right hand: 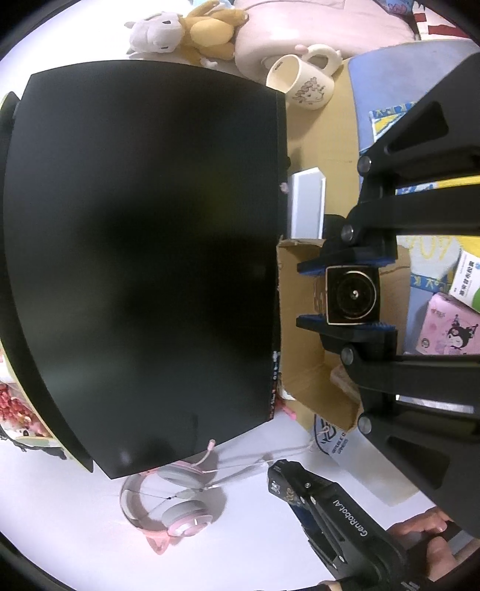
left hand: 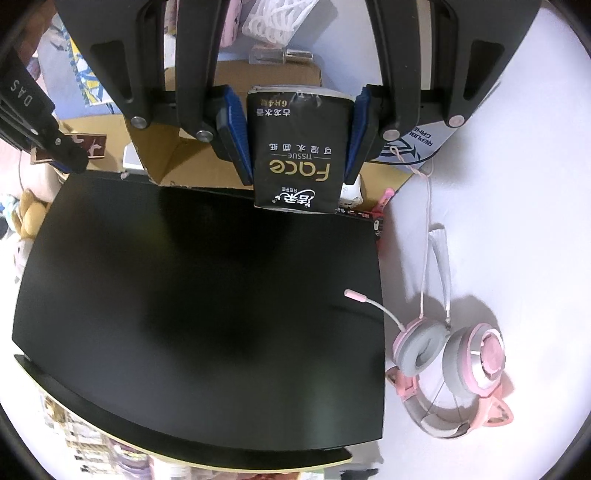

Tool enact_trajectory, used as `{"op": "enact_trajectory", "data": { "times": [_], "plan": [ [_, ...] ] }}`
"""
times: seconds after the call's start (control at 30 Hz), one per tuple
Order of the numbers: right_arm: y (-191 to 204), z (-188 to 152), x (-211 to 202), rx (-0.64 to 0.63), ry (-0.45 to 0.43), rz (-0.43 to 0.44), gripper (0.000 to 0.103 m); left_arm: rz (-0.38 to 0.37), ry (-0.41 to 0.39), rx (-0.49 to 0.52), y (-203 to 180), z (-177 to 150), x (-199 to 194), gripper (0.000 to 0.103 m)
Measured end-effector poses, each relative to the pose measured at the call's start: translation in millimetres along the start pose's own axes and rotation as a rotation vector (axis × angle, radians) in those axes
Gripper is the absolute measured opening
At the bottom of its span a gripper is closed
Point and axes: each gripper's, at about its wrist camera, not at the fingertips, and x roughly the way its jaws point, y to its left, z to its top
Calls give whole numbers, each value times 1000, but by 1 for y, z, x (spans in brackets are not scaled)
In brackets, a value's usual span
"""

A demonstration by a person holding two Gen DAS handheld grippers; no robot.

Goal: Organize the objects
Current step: 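Lift and carry the tissue pack and gold box with both tools over the cardboard box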

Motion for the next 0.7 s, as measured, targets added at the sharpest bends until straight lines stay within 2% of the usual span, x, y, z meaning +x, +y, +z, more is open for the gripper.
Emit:
{"op": "enact_trajectory", "data": {
  "times": [0.27,0.37,0.53,0.63,0.7],
  "plan": [
    [7,4,23,-19,15,-21,23,-15,4,-15,0,6,17,45],
    [9,5,28,-19,15,-22,23,-14,-9,5,-4,9,19,45],
    [12,5,35,-33,8,-27,23,32,-68,79,-8,14,17,45],
    [13,5,44,-29,11,-30,23,-6,-66,19,4,16,21,45],
    [14,5,49,-19,13,-28,23,-22,-67,15,8,17,24,45]
  ]
}}
